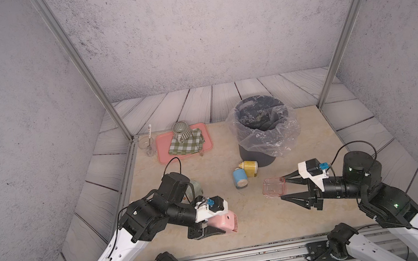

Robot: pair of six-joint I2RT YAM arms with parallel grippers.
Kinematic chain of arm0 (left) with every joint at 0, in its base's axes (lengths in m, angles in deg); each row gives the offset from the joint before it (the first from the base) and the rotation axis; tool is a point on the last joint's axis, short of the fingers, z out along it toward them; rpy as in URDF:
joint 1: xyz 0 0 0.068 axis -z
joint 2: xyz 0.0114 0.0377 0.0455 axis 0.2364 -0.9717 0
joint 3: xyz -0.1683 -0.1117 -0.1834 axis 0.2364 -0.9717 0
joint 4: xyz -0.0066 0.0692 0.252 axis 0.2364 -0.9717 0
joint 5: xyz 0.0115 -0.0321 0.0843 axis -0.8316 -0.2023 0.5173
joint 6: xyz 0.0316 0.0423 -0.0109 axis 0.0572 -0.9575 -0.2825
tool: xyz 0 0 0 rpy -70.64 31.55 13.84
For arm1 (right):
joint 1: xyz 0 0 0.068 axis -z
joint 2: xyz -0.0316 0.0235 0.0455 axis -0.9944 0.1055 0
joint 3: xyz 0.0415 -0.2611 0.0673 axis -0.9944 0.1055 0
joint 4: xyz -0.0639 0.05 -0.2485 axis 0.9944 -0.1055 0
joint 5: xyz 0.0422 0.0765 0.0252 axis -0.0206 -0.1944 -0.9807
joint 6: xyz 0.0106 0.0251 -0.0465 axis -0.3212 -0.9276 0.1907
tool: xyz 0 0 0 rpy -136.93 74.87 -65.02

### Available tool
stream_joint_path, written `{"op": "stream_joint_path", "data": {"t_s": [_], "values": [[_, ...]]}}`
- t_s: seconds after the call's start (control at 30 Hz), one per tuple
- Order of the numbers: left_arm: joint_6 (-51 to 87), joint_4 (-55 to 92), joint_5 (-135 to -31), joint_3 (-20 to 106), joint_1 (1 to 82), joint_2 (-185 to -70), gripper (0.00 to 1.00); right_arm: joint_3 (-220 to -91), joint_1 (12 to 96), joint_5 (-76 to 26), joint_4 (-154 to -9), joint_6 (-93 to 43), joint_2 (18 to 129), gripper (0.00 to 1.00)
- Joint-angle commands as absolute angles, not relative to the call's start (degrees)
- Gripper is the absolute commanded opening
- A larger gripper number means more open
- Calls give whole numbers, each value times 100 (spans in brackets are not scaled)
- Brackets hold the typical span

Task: Take out the pencil sharpener tray and clean the shavings
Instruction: Close the container of the pencil sharpener.

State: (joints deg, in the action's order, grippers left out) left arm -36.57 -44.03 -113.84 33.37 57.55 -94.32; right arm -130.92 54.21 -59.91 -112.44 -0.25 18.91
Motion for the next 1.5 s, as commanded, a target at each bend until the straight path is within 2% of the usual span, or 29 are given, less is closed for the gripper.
{"op": "stream_joint_path", "data": {"t_s": [0.0, 0.2, 0.47, 0.77, 1.1, 1.47], "values": [[-3578, -4288, -11607, 3491, 5771, -9478, 0, -13068, 5242, -6247, -10863, -175, 1868, 0], [-3568, -4262, -11625, 3635, 5766, -9590, 0, -13086, 4664, -5963, -10927, 36, 2007, 0], [-3432, -4153, -11641, 3708, 5781, -9699, 0, -13076, 3312, -4581, -11036, 385, 2412, 0], [-3400, -4136, -11660, 3705, 5780, -9694, 0, -13195, 2439, -3947, -10512, 259, 3098, 0], [-3395, -4090, -11650, 3576, 5780, -9552, 0, -13250, 2163, -3648, -10262, 200, 3314, 0], [-3383, -4035, -11601, 3481, 5779, -9514, 0, -13349, 2045, -3751, -10103, 25, 3483, 0]]}}
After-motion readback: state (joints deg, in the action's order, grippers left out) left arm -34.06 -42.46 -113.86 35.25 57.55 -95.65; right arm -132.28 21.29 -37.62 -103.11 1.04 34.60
